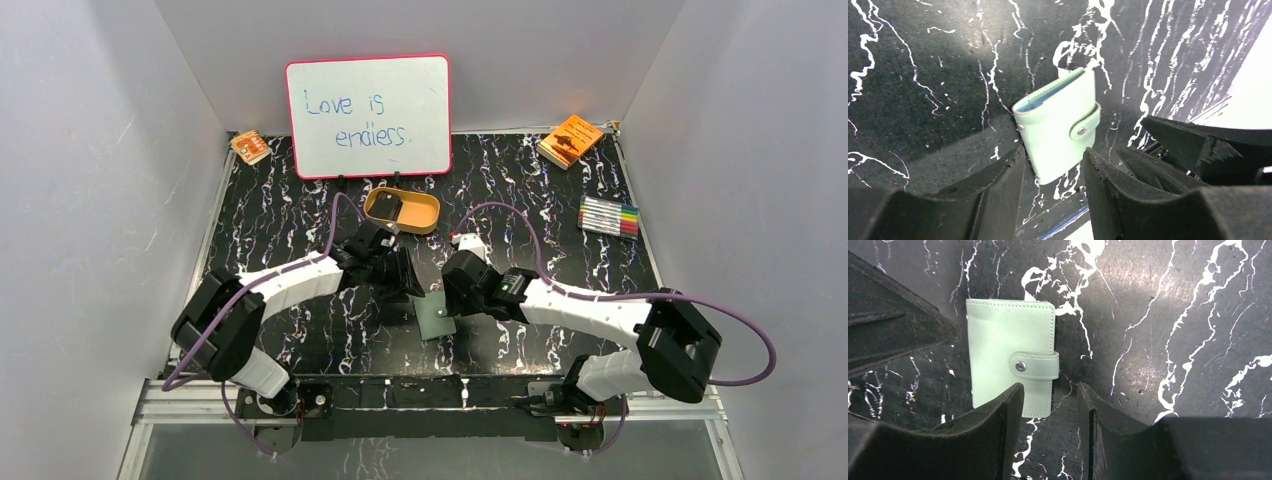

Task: Put the credit cards into the card holder
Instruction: Adjust the card holder at the center of the board, then open the card holder at the center of the board.

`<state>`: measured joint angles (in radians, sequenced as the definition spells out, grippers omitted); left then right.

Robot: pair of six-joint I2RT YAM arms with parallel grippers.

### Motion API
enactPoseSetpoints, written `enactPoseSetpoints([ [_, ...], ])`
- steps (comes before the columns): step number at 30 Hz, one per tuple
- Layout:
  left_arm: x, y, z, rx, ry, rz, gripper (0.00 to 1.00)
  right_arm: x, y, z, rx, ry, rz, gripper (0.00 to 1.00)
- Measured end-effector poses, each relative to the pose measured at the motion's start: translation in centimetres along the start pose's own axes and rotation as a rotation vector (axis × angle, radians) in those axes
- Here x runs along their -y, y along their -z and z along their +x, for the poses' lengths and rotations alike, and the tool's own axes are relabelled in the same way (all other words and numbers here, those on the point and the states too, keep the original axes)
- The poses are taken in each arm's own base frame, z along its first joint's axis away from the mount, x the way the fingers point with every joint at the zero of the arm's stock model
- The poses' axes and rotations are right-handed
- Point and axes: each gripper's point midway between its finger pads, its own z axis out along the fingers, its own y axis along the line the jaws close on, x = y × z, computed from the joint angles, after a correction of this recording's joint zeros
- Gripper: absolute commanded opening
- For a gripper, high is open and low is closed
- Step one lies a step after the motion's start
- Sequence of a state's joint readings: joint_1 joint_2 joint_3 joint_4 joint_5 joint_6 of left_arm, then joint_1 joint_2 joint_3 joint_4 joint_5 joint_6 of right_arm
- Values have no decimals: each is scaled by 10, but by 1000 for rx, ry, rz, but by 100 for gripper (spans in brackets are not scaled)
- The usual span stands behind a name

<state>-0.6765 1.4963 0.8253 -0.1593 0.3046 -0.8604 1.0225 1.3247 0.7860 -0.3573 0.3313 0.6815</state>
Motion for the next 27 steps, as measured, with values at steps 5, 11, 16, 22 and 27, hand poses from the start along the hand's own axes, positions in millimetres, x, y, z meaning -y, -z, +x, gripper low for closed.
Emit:
enactPoseSetpoints([
  [5,-12,-11,7,-33,13,-34,44,-1,-1,9,-23,31,14,53],
  [11,-14,-15,11,-47,8,-41,41,-3,-1,14,-36,52,25,53],
  [16,-5,-11,10,-38,0,-6,32,-3,-2,13,-32,50,31,53],
  [22,5,-12,14,-41,-27,26,24,-4,-3,14,-35,37,33,52],
  [27,-2,-22,22,-74,-34,-1,18,-5,-2,16,-38,41,29,52],
])
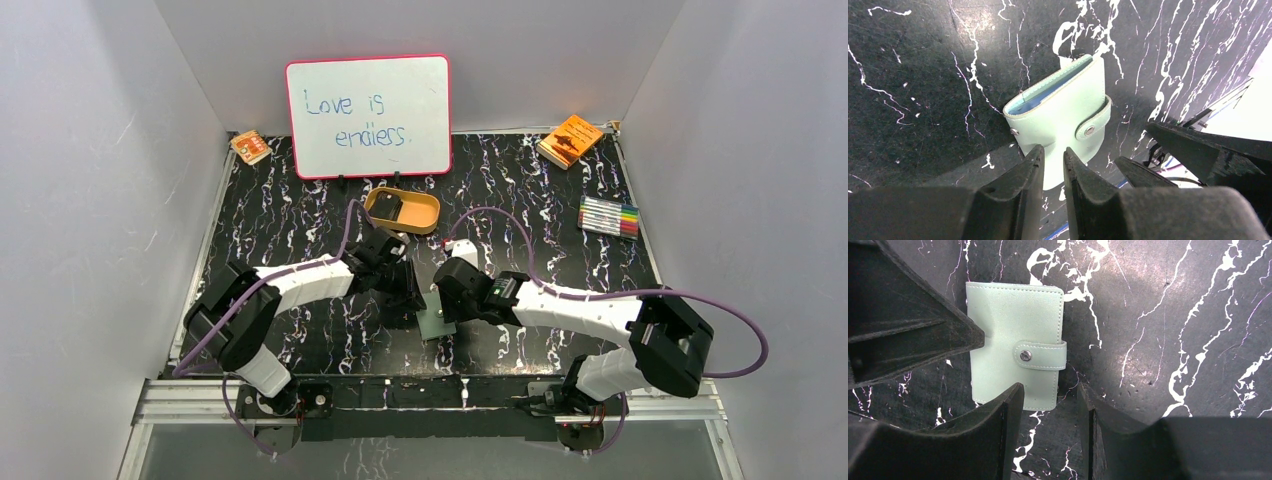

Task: Put the credit cards into the card holder
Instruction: Open the card holder at the center of the board.

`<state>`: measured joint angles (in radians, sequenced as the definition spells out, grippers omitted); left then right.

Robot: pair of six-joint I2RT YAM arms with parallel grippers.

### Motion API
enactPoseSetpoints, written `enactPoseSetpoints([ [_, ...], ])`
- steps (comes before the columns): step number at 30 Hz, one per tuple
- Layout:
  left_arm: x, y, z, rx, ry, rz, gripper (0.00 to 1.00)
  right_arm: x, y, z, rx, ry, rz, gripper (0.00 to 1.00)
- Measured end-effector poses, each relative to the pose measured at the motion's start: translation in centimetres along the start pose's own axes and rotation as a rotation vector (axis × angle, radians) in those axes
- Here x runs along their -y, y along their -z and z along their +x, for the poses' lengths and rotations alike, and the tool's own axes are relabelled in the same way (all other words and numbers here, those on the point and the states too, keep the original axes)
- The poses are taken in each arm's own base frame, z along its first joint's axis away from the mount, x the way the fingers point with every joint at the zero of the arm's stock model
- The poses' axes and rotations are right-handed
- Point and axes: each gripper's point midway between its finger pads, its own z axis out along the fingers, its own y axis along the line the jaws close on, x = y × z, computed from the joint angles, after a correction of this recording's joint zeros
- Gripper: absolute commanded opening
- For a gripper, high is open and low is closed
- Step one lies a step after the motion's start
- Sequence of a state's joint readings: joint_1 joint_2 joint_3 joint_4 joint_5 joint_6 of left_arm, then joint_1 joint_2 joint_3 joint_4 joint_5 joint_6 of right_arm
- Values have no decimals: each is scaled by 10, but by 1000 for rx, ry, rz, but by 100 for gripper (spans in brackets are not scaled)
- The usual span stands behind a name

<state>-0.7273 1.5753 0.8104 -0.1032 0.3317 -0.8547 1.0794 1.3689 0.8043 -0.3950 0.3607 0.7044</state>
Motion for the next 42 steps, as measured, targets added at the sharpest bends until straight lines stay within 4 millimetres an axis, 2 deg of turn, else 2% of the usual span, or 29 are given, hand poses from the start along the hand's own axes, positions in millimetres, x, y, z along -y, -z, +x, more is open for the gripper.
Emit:
enactPoseSetpoints([
  [6,0,-2,0,0,-5,3,16,-2,0,1,-2,-5,-7,51],
  [14,-2,-7,0,8,-6,10,7,-8,-1,4,-13,-7,-17,50],
  [17,-9,-13,4,-3,9,-2,4,-13,-4,5,-21,5,-15,50],
  [27,-11,-17,4,10,18,15,0,-32,-13,-5,-4,81,4,50],
  [35,-11,-18,4,17,21,27,0,-22,-31,-5,-12,150,130,53],
  [42,-11,-18,4,16,20,27,0,-14,-36,-2,-26,181,195,55],
])
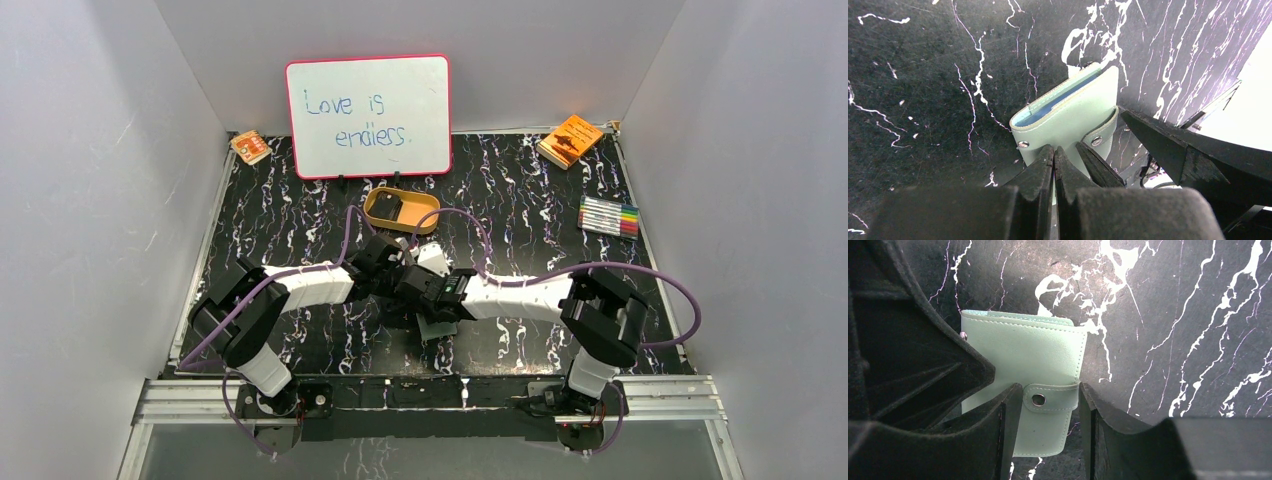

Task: Put the credit cards into the card holder
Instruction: Open the card holder at the center of the board.

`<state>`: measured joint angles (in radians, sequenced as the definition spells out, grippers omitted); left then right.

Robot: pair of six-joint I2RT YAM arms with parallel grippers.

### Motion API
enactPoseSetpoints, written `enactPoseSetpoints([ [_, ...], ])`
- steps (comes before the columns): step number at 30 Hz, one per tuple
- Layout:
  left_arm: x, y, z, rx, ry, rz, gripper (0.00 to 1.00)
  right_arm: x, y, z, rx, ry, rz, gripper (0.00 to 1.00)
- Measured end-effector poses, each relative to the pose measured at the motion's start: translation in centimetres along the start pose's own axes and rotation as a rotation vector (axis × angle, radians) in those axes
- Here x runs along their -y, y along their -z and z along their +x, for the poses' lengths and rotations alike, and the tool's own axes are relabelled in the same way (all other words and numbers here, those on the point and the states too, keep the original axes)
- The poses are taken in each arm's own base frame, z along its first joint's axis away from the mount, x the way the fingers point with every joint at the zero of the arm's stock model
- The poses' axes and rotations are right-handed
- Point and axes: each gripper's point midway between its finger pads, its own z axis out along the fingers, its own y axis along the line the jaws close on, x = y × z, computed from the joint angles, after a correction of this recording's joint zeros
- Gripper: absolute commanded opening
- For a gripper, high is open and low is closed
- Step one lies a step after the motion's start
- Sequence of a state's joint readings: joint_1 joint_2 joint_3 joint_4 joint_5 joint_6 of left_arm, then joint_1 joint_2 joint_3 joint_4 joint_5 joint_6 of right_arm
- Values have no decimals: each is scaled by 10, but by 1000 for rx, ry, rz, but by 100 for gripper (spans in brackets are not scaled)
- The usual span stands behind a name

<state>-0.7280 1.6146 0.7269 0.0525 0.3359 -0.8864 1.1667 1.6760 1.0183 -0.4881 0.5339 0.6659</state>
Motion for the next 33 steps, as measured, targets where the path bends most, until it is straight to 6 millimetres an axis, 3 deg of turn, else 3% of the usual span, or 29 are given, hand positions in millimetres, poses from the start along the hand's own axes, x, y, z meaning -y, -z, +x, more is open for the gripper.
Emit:
enactPoseSetpoints([
  [7,0,0,0,0,0,0,0,2,0,0,-2,13,29,59],
  [33,1,-2,1,5,9,17,0,1,2,2,7,-26,93,28],
])
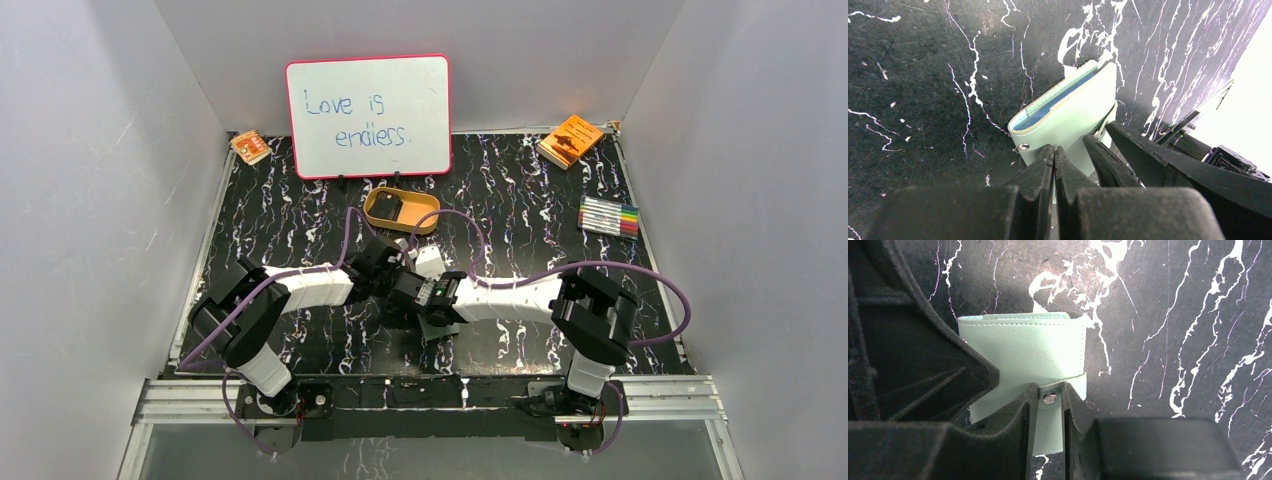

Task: Put the credit cards into the card holder
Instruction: Open the card holder at the center of the board.

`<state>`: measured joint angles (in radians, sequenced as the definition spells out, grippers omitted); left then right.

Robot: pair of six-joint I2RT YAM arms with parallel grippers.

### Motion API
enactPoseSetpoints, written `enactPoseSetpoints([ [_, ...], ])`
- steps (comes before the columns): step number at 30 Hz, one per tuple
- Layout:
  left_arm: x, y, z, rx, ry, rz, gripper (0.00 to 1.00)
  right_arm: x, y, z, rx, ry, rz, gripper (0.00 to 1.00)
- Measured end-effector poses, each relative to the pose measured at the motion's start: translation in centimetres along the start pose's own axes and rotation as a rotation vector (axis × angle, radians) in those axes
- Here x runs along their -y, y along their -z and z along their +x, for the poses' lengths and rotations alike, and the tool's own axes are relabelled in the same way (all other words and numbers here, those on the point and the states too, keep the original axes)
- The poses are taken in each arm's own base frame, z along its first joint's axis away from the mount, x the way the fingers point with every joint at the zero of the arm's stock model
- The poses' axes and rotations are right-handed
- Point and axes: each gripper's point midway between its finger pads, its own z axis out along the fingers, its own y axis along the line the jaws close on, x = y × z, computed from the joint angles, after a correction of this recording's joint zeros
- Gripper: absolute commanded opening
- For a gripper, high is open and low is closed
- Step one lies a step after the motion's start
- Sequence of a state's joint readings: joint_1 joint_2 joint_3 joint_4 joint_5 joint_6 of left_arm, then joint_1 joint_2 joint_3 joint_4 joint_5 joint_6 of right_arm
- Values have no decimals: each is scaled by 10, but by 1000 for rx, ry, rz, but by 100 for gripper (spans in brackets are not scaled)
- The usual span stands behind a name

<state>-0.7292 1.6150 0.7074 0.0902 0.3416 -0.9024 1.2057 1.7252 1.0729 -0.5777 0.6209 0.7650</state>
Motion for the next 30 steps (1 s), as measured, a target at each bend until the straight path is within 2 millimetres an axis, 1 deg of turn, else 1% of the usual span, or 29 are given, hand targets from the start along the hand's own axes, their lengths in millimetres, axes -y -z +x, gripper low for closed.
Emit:
enactPoseSetpoints([
  [5,0,0,0,-1,4,1,0,0,0,0,1,-13,0,19],
  [7,0,0,0,-1,6,1,0,0,1,0,3,-19,-1,12],
  [9,0,-1,0,-2,6,1,0,0,2,-1,6,-23,-3,1],
  [10,0,-1,0,-2,6,1,0,2,3,-2,10,-20,1,0],
  [17,0,-1,0,-3,7,1,0,22,9,7,-9,-1,55,0],
  [25,1,0,0,-9,7,-7,0,38,22,10,-5,-70,42,0],
  [26,1,0,0,-11,5,-9,2,41,24,11,-9,-90,32,0],
  [28,1,0,0,-17,1,-16,10,47,26,14,-17,-128,15,0],
  [29,1,1,0,-19,-3,-24,15,49,27,16,-23,-149,3,0],
  [30,1,1,0,-21,-4,-26,22,51,27,17,-26,-162,-6,0],
])
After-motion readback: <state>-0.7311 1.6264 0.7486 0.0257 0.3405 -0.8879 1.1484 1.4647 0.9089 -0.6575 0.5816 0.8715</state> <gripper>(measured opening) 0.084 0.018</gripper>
